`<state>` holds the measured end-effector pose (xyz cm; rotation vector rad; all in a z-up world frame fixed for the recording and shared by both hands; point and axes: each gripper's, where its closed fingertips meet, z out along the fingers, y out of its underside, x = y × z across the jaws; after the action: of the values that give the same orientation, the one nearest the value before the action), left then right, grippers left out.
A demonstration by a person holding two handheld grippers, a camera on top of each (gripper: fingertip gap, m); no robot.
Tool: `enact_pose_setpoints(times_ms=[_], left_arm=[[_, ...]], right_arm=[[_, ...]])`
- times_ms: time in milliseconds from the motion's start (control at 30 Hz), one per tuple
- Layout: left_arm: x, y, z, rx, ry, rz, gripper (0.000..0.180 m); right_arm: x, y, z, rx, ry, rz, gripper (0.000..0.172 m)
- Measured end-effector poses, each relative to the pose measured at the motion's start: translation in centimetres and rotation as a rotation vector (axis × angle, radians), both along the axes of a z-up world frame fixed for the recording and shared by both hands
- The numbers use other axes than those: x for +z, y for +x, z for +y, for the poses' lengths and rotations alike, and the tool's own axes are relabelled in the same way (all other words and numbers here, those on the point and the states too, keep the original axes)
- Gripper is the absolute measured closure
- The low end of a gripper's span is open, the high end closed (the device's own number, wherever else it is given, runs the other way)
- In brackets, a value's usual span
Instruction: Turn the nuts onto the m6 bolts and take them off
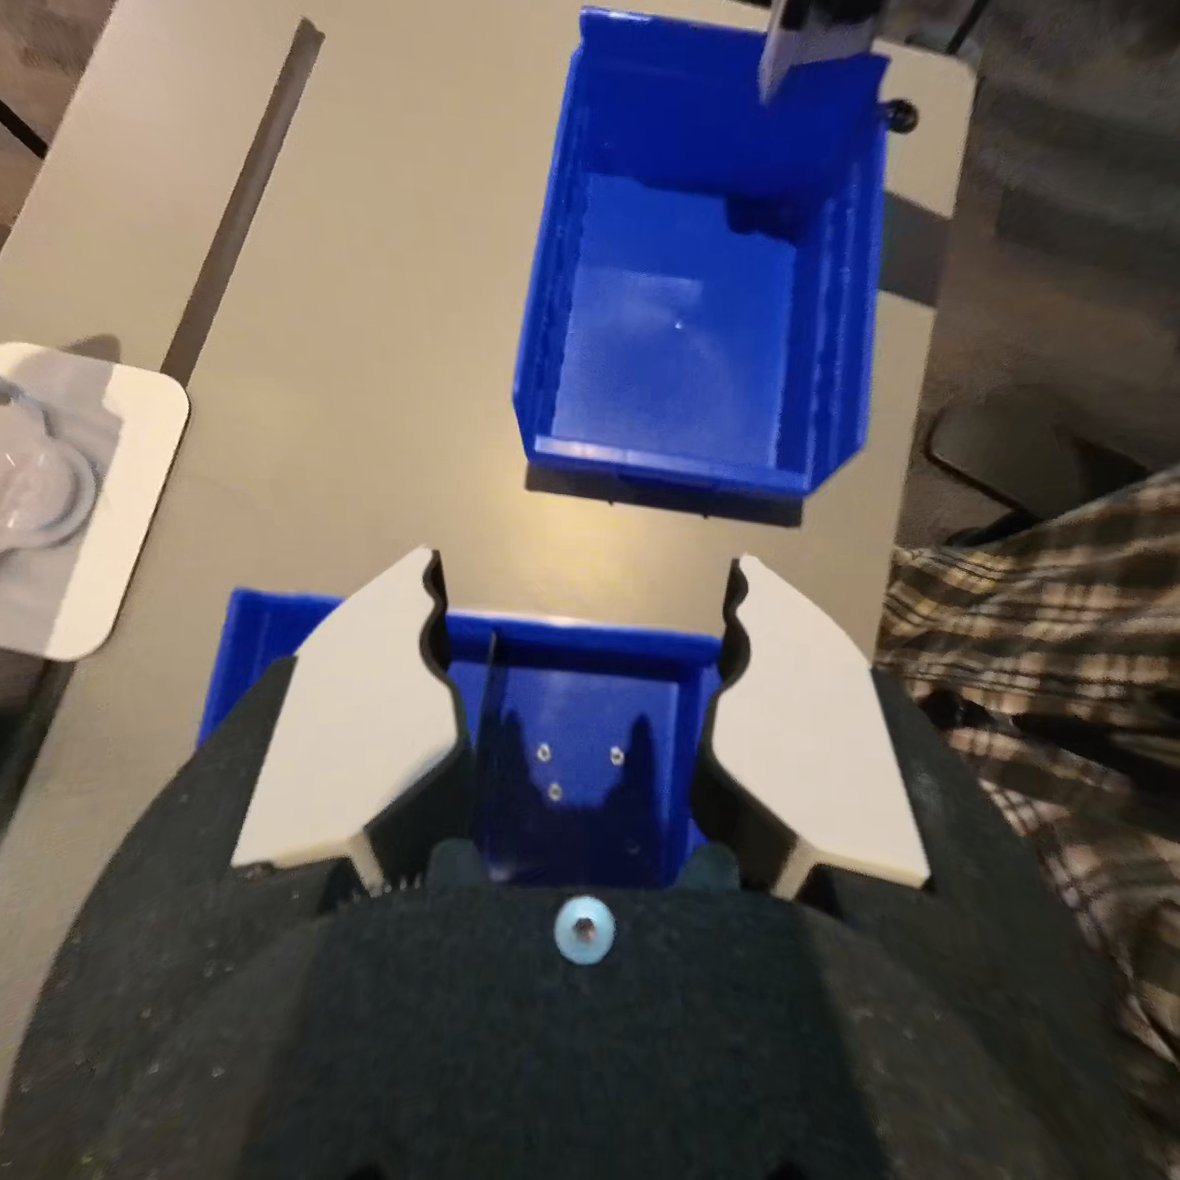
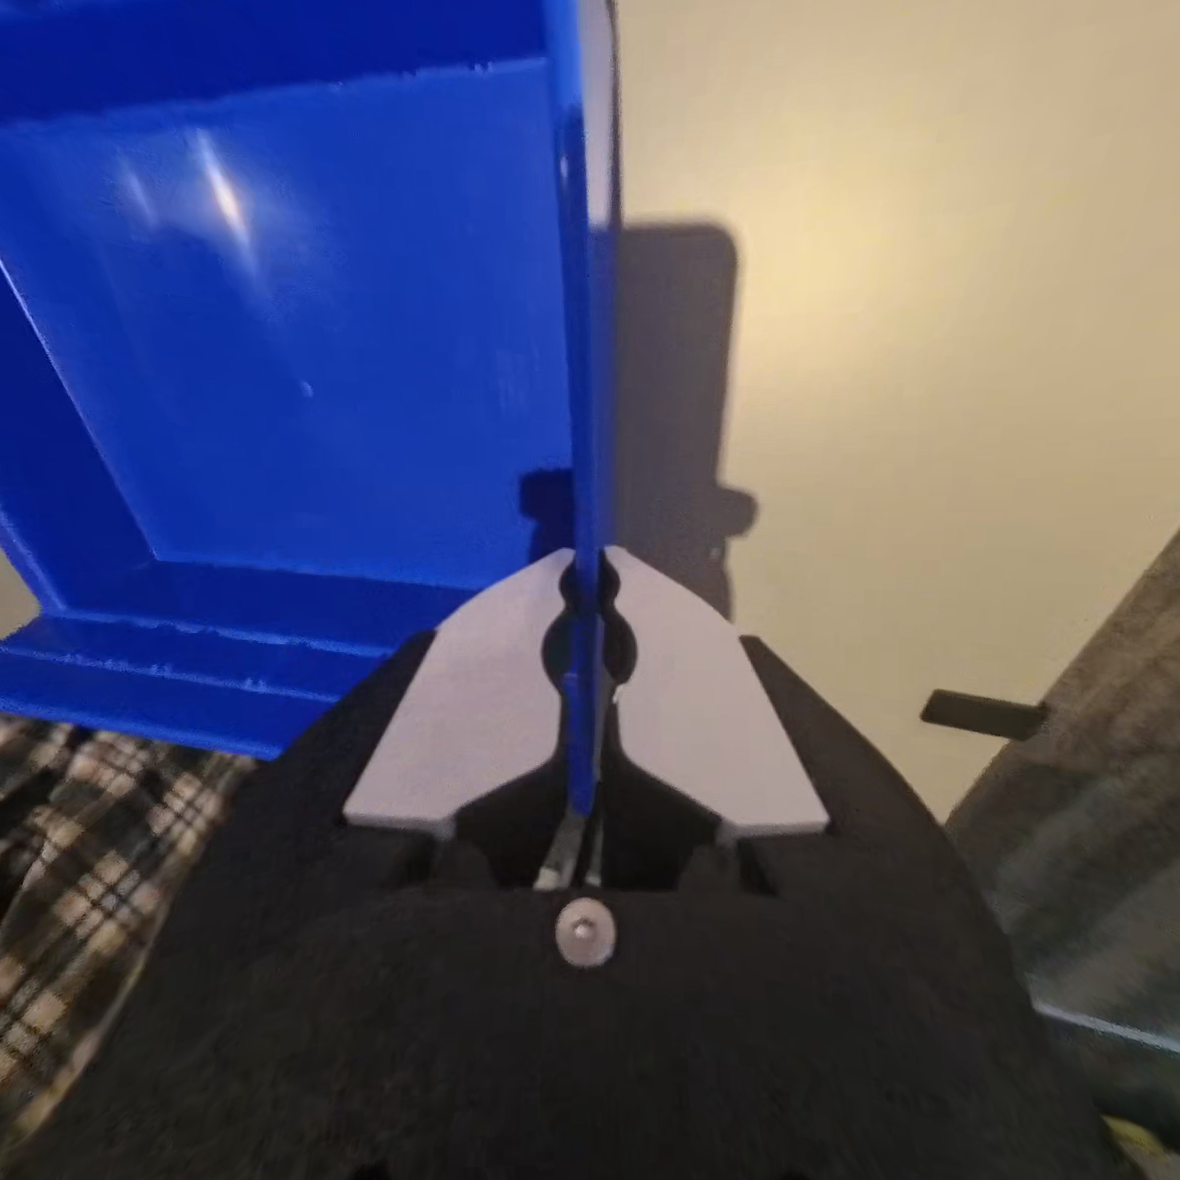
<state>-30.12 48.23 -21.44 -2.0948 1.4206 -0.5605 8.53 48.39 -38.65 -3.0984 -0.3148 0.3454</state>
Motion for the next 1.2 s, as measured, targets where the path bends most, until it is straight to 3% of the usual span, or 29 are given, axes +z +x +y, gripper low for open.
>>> enact_pose_setpoints(times_ms=[233,433,533,633,700,800,867,933,1067,1200], left_arm=[[-0.5,-6.4,-8.0,0.058,-0.045,-0.242,0.106],[-1.4,-7.8,-10.5,0.145,-0.142,-0.411,0.107],[-1.3,-8.4,-11.1,0.162,-0.157,-0.444,0.105],[-0.4,-9.6,-11.5,0.174,-0.141,-0.491,0.105],[-0.1,-10.7,-11.5,0.191,-0.117,-0.519,0.106],[-0.2,-12.2,-11.9,0.199,-0.124,-0.572,0.106],[-0.1,-13.0,-12.5,0.182,-0.151,-0.622,0.106],[0.1,-13.8,-13.1,0.167,-0.183,-0.676,0.106],[-0.3,-16.0,-13.5,0.195,-0.2,-0.705,0.106],[-0.4,-18.1,-13.6,0.242,-0.193,-0.714,0.106]], right_arm=[[0.0,1.4,5.8,0.441,-0.049,-0.131,0.167],[0.0,0.7,13.8,0.696,-0.077,-0.199,0.168],[0.7,0.0,17.5,0.635,-0.018,-0.245,0.162],[4.6,-0.8,19.2,0.412,0.174,-0.262,0.113],[7.1,-1.1,16.8,0.241,0.266,-0.259,0.085],[7.6,-2.3,9.7,0.091,0.291,-0.157,0.098],[6.8,-2.4,5.6,0.024,0.322,-0.122,0.111],[5.6,-2.2,2.3,-0.045,0.32,-0.092,0.111],[4.0,-1.7,-0.9,-0.145,0.319,-0.081,0.109],[1.7,-2.7,-1.9,-0.19,0.223,-0.012,0.12]])
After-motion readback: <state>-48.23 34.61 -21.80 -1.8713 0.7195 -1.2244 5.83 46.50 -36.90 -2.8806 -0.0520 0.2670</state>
